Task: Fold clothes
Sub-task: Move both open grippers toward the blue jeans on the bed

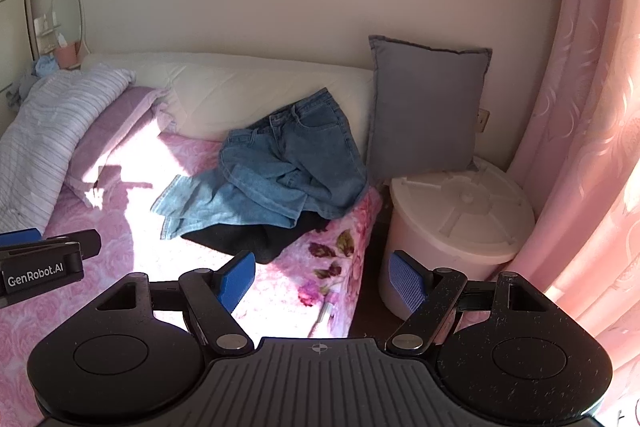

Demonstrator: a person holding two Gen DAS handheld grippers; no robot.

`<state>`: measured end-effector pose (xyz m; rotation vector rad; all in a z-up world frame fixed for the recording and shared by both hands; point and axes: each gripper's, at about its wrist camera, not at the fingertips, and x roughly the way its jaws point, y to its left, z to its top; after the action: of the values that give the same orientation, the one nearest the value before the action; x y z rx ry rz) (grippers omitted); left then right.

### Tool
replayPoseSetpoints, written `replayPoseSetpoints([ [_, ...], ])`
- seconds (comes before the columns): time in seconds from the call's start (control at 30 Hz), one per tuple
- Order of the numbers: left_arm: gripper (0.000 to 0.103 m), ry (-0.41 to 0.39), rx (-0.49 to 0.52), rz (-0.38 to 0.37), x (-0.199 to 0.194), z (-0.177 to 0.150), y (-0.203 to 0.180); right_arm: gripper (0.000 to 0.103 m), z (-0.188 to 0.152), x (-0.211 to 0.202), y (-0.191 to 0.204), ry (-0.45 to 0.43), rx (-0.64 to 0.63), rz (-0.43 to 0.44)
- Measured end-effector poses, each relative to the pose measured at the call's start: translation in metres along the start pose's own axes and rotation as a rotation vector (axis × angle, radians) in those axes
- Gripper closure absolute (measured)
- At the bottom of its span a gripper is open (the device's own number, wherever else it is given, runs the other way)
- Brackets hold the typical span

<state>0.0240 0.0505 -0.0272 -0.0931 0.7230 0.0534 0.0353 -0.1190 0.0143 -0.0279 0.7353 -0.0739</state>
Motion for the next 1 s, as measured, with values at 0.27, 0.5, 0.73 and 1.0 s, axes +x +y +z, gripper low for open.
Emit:
replayPoseSetpoints([
  [0.27,0.04,0.012,-0.016,0.003,0.006,-0.001,0.003,0.026,0.004,0.007,0.002,0.004,-0.019,0.007],
  [0.5,0.04,-0.002,-0.028,0.006,0.01,0.007,0.0,0.026,0.008,0.013,0.004,0.008,-0.035,0.012],
  [0.73,0.04,-0.012,-0.07,0.03,0.024,0.02,0.005,0.026,0.023,0.027,0.006,-0.007,-0.069,0.021],
  [1.0,0.04,0.0,-0.082,0.047,0.052,0.033,0.004,0.026,0.041,0.061,0.0,-0.007,-0.082,0.043],
])
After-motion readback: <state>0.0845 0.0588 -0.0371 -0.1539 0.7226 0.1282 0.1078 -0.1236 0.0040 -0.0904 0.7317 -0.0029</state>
